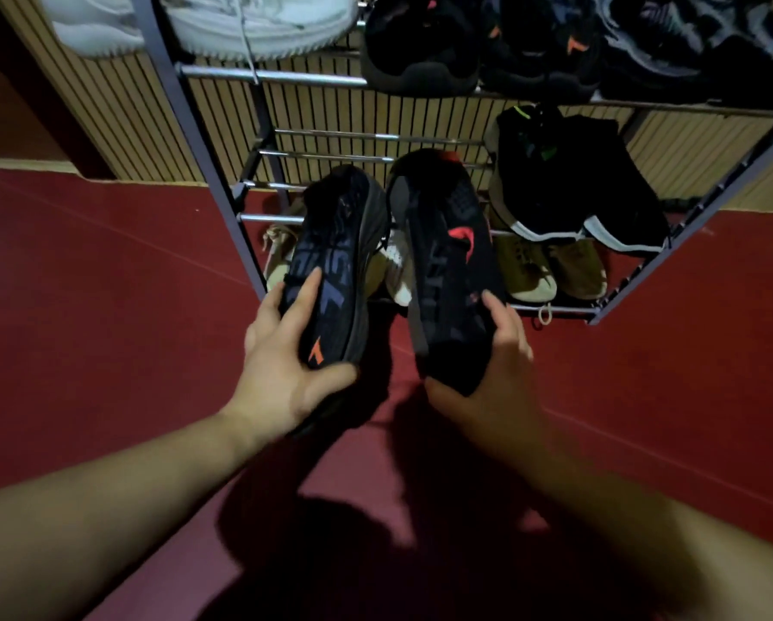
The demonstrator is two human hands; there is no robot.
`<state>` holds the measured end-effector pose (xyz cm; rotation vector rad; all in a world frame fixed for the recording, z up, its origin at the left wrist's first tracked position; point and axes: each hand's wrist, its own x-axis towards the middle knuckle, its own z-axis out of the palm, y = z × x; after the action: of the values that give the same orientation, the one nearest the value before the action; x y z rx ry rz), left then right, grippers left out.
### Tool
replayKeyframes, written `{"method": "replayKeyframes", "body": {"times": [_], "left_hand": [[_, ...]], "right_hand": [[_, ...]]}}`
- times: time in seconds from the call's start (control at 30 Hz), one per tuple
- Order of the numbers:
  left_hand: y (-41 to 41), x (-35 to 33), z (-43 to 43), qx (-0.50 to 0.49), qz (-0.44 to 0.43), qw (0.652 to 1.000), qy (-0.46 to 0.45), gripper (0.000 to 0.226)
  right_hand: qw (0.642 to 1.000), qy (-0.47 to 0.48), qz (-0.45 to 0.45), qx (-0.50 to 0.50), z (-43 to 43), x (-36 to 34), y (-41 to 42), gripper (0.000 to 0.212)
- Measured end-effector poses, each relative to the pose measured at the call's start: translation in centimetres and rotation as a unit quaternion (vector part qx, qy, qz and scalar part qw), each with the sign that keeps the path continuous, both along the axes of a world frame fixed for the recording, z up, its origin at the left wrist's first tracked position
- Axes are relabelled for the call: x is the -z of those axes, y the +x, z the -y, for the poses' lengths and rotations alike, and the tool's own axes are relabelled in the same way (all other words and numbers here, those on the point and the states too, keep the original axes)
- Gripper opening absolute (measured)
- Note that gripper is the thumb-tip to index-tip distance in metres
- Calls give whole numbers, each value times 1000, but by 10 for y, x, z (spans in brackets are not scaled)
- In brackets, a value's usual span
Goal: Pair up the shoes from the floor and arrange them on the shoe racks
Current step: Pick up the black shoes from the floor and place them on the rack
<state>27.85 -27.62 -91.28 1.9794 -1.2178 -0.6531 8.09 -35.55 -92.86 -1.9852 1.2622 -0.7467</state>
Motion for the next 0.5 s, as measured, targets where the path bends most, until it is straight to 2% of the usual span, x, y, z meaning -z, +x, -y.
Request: {"method": "replayKeyframes", "body": {"times": [0.1,0.2,0.37,0.47,0.5], "left_hand": [[10,-16,35,-50,2,999,6,108],[22,-33,74,-72,29,997,24,101],[54,-51,142,-104,103,989,35,86],[73,-49,178,-99,146,980,87,81],[76,-46,186,-90,151,978,111,80]], "right_hand": [[999,4,-4,34,33,-9,31,107],[999,0,-32,33,68,-21,62,107],[986,-5,-156,53,131,-48,113,102],[985,48,-140,89,168,-48,136,105],[982,56,-159,86,176,-43,142,107]]}}
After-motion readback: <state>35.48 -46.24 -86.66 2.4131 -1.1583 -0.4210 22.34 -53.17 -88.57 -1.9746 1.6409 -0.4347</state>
